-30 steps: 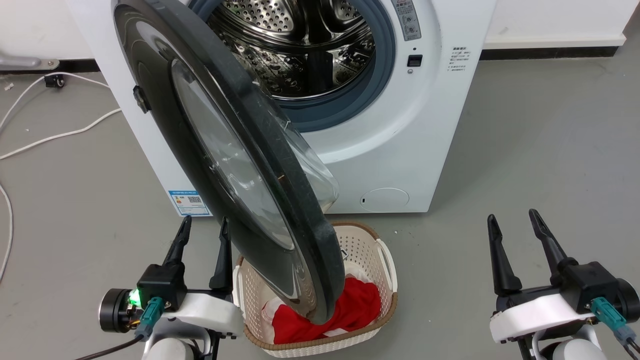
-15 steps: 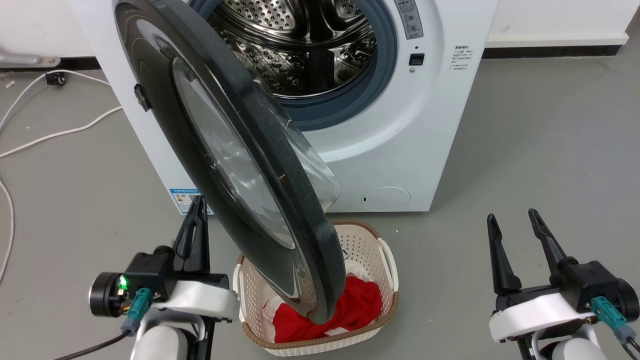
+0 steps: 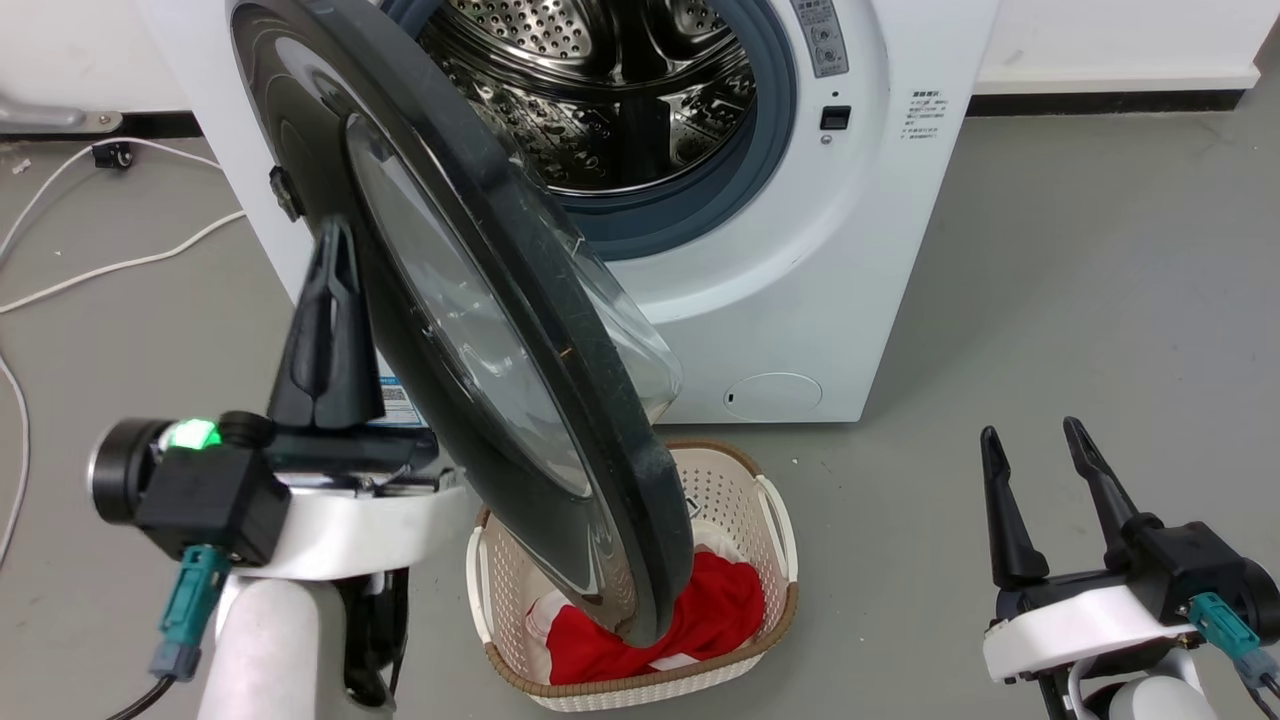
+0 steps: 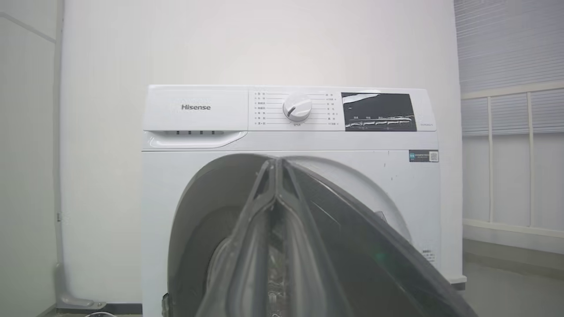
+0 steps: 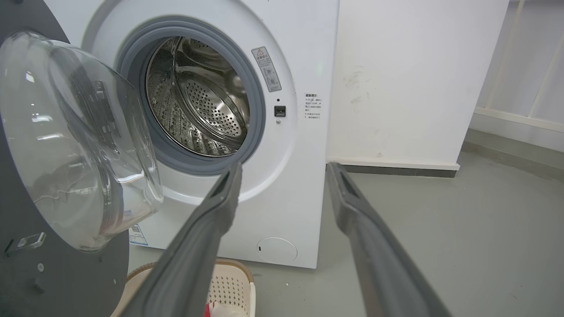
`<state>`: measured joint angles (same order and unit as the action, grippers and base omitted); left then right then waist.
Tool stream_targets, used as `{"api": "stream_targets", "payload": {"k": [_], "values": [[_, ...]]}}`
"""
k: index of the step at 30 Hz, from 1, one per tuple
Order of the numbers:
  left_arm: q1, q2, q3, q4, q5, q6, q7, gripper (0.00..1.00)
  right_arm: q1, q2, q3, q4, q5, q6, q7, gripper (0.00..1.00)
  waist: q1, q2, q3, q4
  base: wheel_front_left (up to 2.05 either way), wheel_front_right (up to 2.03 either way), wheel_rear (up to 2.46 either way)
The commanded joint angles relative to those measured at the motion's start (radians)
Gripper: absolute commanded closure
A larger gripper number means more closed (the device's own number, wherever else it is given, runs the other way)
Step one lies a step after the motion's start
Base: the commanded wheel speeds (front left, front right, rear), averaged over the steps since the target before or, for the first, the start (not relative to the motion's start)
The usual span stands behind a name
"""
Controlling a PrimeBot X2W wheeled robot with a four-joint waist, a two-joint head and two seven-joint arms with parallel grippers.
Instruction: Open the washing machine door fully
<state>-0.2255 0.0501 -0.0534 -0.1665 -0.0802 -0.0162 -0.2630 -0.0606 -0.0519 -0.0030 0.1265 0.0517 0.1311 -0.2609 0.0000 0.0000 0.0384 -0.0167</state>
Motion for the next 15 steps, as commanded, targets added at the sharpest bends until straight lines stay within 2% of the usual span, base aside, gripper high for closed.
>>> {"api": "stream_targets", "payload": {"k": [1, 8, 15], "values": [[-0.02, 0.0, -0.002, -0.025, 0.004, 0.005, -0.002, 1.0, -0.008, 0.004, -0.001, -0.001, -0.001, -0.001, -0.005, 0.0, 0.0, 0.0, 0.001, 0.001, 0.0, 0.0, 0.0], [-0.082, 0.0, -0.05, -0.17, 0.019, 0.022, -0.002, 1.0, -0.011, 0.003, -0.007, 0.001, -0.003, -0.001, -0.005, 0.0, 0.0, 0.0, 0.002, -0.001, 0.0, 0.0, 0.0], [-0.1, 0.0, -0.143, -0.256, 0.037, -0.001, 0.004, 1.0, 0.002, 0.003, -0.011, 0.004, 0.002, -0.001, -0.004, 0.0, 0.0, 0.0, -0.004, -0.006, 0.0, 0.0, 0.0]]}}
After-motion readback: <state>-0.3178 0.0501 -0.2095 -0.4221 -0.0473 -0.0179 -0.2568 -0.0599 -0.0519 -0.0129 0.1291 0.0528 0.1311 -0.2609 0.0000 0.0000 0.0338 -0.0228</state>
